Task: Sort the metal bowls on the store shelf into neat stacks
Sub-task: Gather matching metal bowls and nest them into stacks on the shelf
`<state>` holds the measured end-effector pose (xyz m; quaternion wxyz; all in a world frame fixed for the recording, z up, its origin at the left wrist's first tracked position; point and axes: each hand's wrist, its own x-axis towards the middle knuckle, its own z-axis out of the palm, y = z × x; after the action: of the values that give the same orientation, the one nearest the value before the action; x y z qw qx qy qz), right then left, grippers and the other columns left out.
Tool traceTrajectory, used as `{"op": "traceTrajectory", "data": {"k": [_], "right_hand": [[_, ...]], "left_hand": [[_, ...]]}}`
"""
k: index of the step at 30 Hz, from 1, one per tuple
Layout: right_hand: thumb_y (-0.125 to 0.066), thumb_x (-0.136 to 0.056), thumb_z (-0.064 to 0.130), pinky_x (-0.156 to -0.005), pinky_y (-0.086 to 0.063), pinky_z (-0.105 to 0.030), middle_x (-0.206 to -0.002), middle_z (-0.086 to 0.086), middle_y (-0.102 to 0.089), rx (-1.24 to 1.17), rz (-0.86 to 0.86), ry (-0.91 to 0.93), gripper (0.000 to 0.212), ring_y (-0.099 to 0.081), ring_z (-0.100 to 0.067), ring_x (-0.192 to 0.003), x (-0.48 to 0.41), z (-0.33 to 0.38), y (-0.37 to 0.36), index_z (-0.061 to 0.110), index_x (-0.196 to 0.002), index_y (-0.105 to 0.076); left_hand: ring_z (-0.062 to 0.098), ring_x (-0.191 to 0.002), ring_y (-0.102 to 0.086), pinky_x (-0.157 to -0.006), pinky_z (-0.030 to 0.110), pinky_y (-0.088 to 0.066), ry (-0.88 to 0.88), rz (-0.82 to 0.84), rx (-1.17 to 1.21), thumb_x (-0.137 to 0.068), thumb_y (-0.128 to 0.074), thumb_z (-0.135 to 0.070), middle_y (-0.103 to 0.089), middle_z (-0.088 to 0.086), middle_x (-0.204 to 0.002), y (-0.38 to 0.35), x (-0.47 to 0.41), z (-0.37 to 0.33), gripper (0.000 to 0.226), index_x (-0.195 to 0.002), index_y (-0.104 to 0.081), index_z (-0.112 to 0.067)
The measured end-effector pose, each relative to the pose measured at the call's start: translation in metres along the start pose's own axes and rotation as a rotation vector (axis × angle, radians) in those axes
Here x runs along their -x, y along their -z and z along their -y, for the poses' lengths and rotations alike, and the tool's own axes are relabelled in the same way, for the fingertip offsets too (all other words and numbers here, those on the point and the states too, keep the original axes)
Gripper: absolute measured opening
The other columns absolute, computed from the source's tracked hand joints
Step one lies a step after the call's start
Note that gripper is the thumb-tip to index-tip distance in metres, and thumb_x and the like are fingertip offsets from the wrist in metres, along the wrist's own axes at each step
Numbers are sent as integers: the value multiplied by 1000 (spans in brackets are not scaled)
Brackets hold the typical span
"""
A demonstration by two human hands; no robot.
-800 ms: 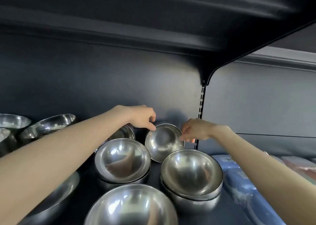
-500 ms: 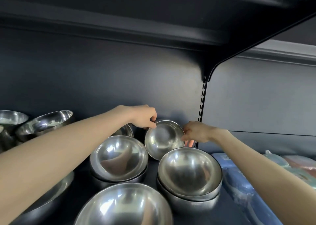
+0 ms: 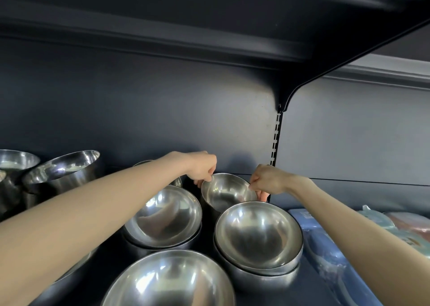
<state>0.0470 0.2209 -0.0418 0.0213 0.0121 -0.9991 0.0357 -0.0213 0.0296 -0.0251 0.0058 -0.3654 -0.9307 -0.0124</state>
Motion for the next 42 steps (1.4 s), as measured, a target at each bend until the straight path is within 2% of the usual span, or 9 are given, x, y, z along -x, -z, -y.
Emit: {"op": "traceTrajectory", "data": {"k": [2,5,10,16,19,23,27,36,42], "right_hand": [[-45,-92,12,-62,-37,-27,-100,-27,-67,53,42,-3,29,-59,-37,-85,-2,3,2,6,-65,-52],[-42,-96,12,-51,-31,-13,-94,-14,-70,94,112,1,35,-51,-20,-77,-5,7,5,12,-61,-48],[-47,-88,7,-47,-39,-15,-44,11,-59,-64,171,-111,32,-51,-11,-51,-17,3,4,9,-57,-54],[-51,-89,12,-77,-58,-28,-91,-16,-74,-166,252,-144,21,-71,-21,-74,-18,8,10,-2,-84,-66],[-55,-92,27,-74,-57,-26,-81,-7,-74,-99,250,-136,33,-70,-11,-65,-18,16,20,-2,-96,-69],[-52,-95,39,-69,-51,-25,-87,-5,-70,27,105,-52,38,-65,-11,-65,-24,38,41,3,-98,-66],[-55,-95,36,-68,-50,-25,-88,-5,-68,-72,68,79,25,-67,-17,-74,-30,71,51,11,-89,-58],[-65,-87,39,-73,-51,-24,-99,-7,-69,-208,104,226,38,-66,-14,-80,-52,123,45,10,-111,-61],[-66,-86,38,-76,-50,-26,-112,-11,-69,-203,218,225,46,-65,-17,-87,-67,137,33,11,-122,-56]], "left_hand": [[16,-58,-57,-53,19,-40,5,0,4,-92,-52,-10,-64,3,-62,0,-3,1,22,-70,-55,-9],[18,-66,-60,-58,21,-43,10,20,21,-92,-53,-10,-64,1,-65,-1,-5,4,16,-78,-60,-9],[15,-74,-61,-76,26,-47,3,41,38,-89,-59,-14,-66,1,-76,6,1,8,17,-100,-66,-4],[18,-84,-62,-76,25,-49,45,-30,33,-89,-64,-21,-70,2,-93,25,17,24,23,-110,-65,-11],[19,-97,-63,-91,32,-48,87,-98,24,-88,-66,-23,-65,-3,-98,33,30,40,24,-110,-66,-15],[18,-96,-62,-90,29,-48,133,-155,-5,-87,-68,-23,-62,-4,-95,48,53,62,26,-110,-66,-13],[15,-89,-58,-83,26,-45,174,-140,-45,-86,-69,-26,-62,-5,-95,60,70,86,28,-111,-65,-14],[23,-103,-63,-89,27,-43,203,120,-64,-84,-71,-34,-71,11,-110,59,89,118,50,-127,-53,-15],[15,-77,-63,-75,24,-47,137,137,-23,-87,-68,-28,-70,0,-89,45,77,125,43,-125,-53,-13]]}}
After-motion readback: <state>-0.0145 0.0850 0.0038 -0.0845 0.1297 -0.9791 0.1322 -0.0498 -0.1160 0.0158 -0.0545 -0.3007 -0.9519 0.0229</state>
